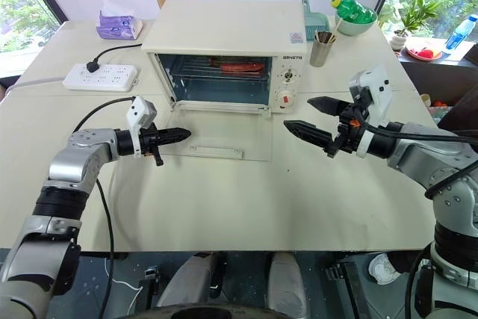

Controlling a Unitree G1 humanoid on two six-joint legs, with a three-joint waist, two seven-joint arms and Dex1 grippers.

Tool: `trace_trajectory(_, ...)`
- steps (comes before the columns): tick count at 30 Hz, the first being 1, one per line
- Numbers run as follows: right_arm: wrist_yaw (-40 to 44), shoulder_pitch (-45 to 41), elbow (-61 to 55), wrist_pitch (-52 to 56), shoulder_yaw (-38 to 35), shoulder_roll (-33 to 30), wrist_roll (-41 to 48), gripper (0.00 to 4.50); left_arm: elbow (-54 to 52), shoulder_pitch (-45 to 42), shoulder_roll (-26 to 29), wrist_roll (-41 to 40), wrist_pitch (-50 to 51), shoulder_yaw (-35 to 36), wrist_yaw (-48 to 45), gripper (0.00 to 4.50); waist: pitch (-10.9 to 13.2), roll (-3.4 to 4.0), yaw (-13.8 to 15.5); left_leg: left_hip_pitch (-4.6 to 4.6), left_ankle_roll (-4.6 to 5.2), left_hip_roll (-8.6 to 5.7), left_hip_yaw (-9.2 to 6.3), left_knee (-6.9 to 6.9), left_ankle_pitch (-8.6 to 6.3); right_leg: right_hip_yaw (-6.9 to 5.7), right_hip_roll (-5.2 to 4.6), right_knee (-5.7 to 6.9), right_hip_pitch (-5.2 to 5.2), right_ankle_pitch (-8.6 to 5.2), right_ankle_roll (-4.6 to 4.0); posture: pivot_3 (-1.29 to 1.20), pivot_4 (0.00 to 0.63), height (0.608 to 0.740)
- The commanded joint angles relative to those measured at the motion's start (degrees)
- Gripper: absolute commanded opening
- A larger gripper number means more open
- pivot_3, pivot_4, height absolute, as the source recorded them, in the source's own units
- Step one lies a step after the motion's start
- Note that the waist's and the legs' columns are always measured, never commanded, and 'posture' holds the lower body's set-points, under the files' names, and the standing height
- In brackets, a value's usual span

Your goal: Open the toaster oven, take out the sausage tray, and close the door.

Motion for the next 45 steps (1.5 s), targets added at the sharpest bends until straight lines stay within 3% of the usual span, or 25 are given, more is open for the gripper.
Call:
trace_trajectory(1, -0.6, -1.0, -1.1, -1.3, -0.3, -0.1, 1.1, 4.50, 0.1, -0.1, 0.2, 0.8, -1.5, 0.0, 0.4, 0.05, 0.0, 0.00, 0.0, 0.00, 0.00, 0.00, 0.00, 0.00, 0.00, 0.00, 0.00, 0.00, 0.00, 0.00, 0.00, 0.00, 0.150, 0.740)
trace_trajectory(7, -0.4, -1.6, 0.1, -2.5, 0.9, -0.2, 0.6, 4.50, -5.7, 0.9, 2.7, -2.2, 2.5, 2.4, -0.6, 0.05, 0.0, 0.00, -0.1, 0.00, 0.00, 0.00, 0.00, 0.00, 0.00, 0.00, 0.00, 0.00, 0.00, 0.00, 0.00, 0.00, 0.150, 0.740)
trace_trajectory(13, 1.0, -3.4, 2.3, -4.7, 3.4, -1.0, -1.0, 4.50, -18.5, 2.1, 9.8, -14.1, 16.2, 11.3, -2.3, 0.05, 0.0, 0.00, -0.8, 0.00, 0.00, 0.04, -0.02, -0.02, 0.00, 0.00, 0.03, 0.00, -0.02, 0.00, 0.00, 0.00, 0.150, 0.740)
trace_trajectory(16, 1.5, -4.5, 3.5, -5.9, 5.3, -0.9, -2.6, 4.50, -22.4, 2.2, 13.0, -18.3, 21.2, 15.2, -1.0, 0.85, 0.0, 0.01, -1.2, 0.01, 0.00, 0.04, -0.02, -0.07, 0.00, 0.00, 0.03, -0.03, -0.02, -0.01, 0.00, 0.00, 0.150, 0.740)
trace_trajectory(23, 2.2, -6.9, 4.9, -8.8, 10.0, -0.2, -6.8, 4.50, -26.2, 3.8, 17.0, -25.1, 27.8, 22.9, 2.3, 4.38, 0.0, 0.01, -1.3, 0.01, 0.00, 0.04, -0.02, -0.09, 0.00, 0.00, 0.04, -0.04, -0.02, -0.01, 0.00, 0.00, 0.150, 0.740)
trace_trajectory(32, 1.3, -11.1, 7.9, -14.3, 17.5, 3.4, -15.0, 4.50, -28.3, 7.1, 17.5, -24.6, 25.3, 23.5, 5.5, 4.45, 0.0, 0.00, -1.1, 0.01, 0.00, 0.03, -0.01, -0.10, 0.00, 0.01, 0.02, -0.07, -0.03, -0.01, -0.01, 0.00, 0.150, 0.740)
trace_trajectory(40, -2.4, -17.7, 12.9, -25.9, 32.0, 9.7, -33.4, 4.50, -27.7, 7.0, 17.5, -23.7, 22.9, 22.2, 5.6, 4.45, 0.0, 0.00, -1.7, 0.02, -0.03, 0.05, 0.00, -0.17, 0.01, 0.03, 0.05, -0.06, -0.11, -0.01, -0.02, 0.00, 0.150, 0.740)
trace_trajectory(45, -4.0, -24.1, 23.2, -34.5, 39.7, 16.2, -44.4, 4.50, -26.7, 5.9, 17.4, -23.8, 22.2, 21.1, 5.9, 4.45, 0.0, 0.00, -1.6, 0.01, -0.05, 0.03, -0.01, -0.16, 0.02, 0.03, 0.06, -0.05, -0.13, -0.01, -0.02, 0.00, 0.150, 0.740)
